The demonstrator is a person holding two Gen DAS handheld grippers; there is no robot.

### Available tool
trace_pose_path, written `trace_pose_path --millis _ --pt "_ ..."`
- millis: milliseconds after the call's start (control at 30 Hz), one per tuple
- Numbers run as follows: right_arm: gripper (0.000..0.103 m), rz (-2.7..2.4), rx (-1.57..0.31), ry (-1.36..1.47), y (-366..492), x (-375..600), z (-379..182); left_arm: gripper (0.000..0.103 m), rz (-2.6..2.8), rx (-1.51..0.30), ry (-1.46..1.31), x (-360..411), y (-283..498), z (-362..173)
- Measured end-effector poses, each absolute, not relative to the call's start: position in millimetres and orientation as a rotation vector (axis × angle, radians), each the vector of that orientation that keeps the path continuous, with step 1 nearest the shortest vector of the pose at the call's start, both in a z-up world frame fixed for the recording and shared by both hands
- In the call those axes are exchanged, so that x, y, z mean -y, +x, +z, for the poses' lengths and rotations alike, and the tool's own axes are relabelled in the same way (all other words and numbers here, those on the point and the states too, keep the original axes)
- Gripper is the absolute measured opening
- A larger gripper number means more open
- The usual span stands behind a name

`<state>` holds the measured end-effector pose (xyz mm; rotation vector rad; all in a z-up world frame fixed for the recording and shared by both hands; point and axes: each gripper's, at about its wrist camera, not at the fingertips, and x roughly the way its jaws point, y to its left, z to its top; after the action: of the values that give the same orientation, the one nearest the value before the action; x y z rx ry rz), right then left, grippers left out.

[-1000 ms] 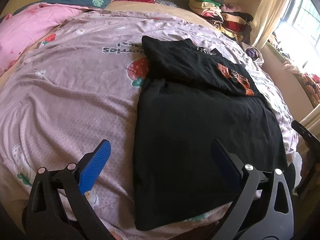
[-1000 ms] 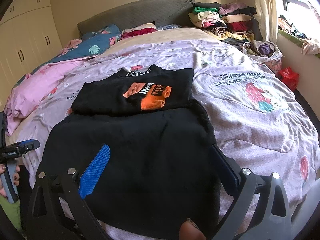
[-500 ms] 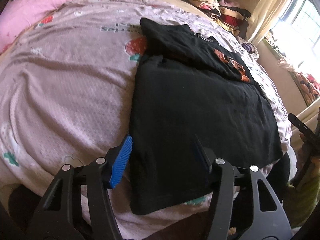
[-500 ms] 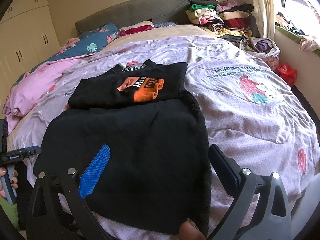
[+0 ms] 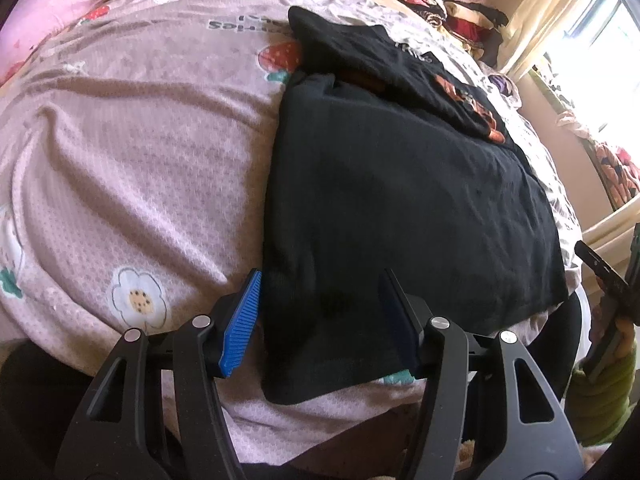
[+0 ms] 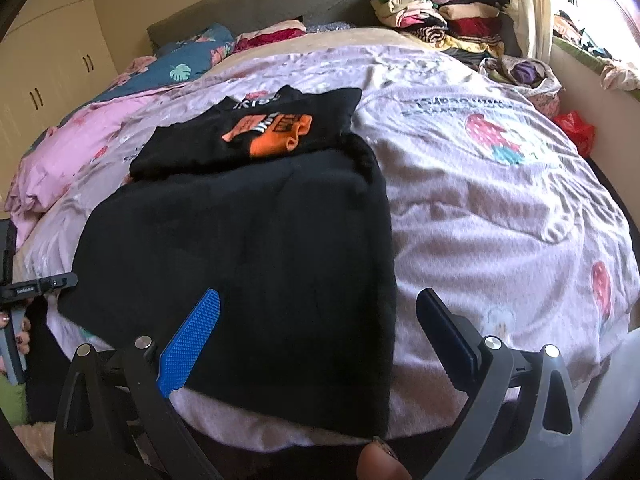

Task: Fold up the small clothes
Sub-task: 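Grasp the shirt hem with both grippers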

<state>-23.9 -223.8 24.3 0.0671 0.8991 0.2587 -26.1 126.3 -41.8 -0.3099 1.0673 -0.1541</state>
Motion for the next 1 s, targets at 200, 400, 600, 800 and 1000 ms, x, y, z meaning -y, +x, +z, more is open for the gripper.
trace_pose_path --millis 200,400,600,800,1000 --pt "0.083 0.305 -0.950 0.045 -36 228 12 0.051 -0.161 -1.092 -0.312 -125 -32 -50" --pt "0.076 0.308 -1.042 0.031 -38 232 -13 0.052 -0.161 -1.104 -0.286 -122 -36 -53" --pt "0.018 0.333 -1.055 0.028 -41 236 -17 0.053 -0.157 -1.109 -0.274 -121 -36 -54" --pt "0.008 0.408 -0.938 0.106 -47 247 19 0.012 -0.130 -1.084 -0.255 -121 -38 -50" --pt "0.008 0.422 -0.821 0.127 -39 250 60 0.002 -0.136 -0.952 -0.208 -116 -47 -14"
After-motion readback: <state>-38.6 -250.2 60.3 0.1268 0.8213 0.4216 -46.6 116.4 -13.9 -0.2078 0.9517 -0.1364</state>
